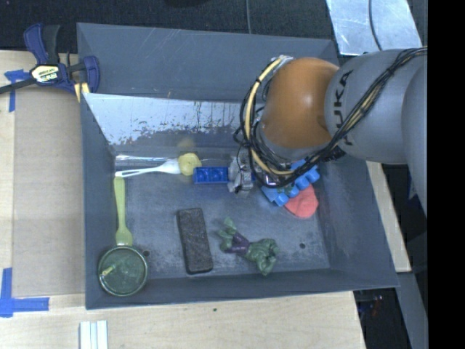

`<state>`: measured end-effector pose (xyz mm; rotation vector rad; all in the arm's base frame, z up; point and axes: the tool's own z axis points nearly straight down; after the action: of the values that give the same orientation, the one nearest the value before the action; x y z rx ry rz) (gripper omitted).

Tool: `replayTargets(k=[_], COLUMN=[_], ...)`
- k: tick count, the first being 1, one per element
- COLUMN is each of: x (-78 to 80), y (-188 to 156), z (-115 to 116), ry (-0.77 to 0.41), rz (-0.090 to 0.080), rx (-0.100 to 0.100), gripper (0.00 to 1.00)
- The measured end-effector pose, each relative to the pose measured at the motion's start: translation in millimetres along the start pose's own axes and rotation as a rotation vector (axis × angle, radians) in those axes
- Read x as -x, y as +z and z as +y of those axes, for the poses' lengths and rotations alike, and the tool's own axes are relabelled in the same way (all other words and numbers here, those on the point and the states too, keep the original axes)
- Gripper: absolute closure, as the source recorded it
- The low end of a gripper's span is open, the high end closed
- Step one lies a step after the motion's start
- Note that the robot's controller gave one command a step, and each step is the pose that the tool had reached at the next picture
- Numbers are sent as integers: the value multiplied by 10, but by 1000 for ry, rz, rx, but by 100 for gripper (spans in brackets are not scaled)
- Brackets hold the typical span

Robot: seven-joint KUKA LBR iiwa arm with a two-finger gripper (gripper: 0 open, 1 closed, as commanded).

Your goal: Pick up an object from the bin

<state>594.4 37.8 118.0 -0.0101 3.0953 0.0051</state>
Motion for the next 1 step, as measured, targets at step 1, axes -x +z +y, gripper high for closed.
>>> replayTargets(k=[1], x=[-133], y=[-471], z=[-37], ry=[-20], rz=[10], rx=[-1], gripper=[100])
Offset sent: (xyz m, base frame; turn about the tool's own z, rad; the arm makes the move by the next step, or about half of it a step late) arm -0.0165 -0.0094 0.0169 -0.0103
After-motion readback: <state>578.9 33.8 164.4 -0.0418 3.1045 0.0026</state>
